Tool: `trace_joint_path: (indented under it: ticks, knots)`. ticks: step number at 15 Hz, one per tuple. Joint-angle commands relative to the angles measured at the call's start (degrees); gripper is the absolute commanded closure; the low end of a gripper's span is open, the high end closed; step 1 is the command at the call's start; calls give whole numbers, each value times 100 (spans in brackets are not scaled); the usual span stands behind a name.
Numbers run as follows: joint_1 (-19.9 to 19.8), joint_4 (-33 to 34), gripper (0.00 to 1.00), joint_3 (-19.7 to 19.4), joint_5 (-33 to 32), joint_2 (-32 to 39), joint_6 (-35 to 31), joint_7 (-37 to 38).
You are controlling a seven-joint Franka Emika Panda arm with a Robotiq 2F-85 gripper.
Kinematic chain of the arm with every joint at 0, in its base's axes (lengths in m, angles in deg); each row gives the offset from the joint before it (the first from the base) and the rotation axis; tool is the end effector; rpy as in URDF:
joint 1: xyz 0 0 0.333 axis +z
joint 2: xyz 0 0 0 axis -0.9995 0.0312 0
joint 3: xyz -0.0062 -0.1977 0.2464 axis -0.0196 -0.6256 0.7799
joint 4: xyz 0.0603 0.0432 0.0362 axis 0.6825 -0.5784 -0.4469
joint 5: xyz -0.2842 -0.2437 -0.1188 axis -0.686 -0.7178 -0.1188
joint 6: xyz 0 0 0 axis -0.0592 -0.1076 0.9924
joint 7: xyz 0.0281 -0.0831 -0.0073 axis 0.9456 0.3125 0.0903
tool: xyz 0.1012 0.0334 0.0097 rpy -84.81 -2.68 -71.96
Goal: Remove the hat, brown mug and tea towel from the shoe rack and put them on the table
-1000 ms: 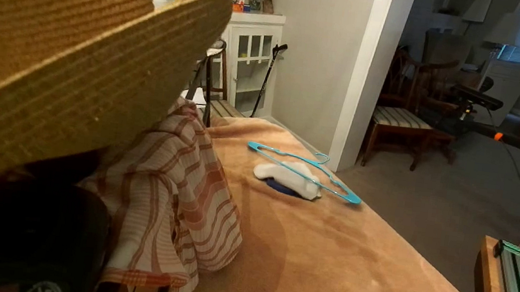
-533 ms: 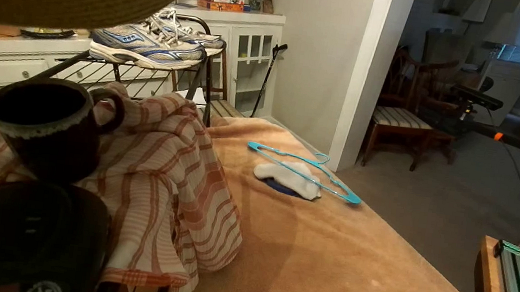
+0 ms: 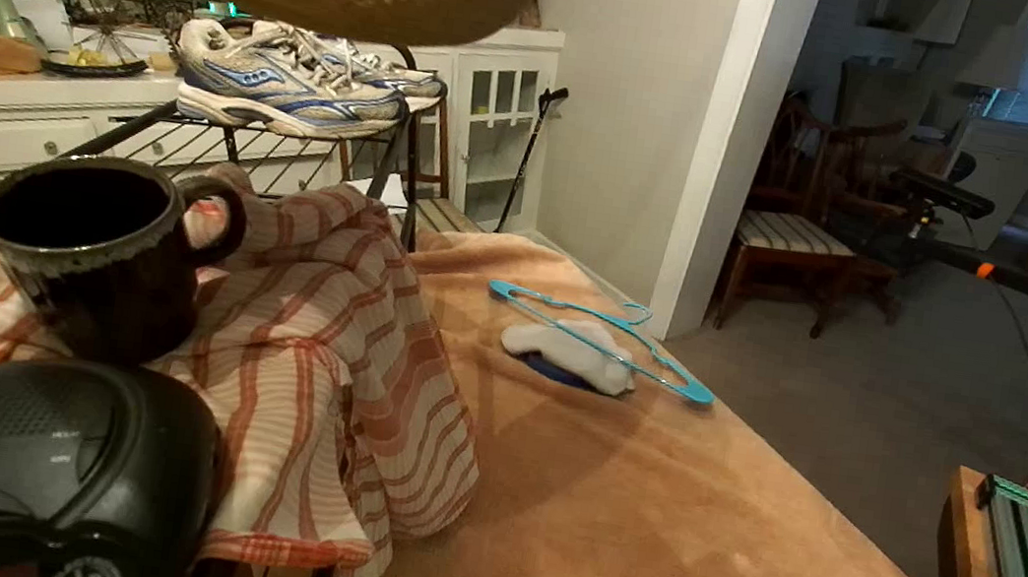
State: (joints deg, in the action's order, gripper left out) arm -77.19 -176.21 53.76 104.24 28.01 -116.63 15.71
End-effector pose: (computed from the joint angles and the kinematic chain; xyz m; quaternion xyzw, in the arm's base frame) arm 0.5208 0.1835 0.6819 -0.8788 0.0844 -0.3039 0.3580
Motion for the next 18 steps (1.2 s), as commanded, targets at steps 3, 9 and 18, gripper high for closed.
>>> trace_joint_path:
  ticks: [3,9,18]
  knots:
    - [-343,-1440,98,-477,53,-898,-137,-168]
    - [-386,-2298,98,-872,422,-1044,-863,-566]
    - [912,-3353,98,-2431,3011,-1441,-1555,-4337]
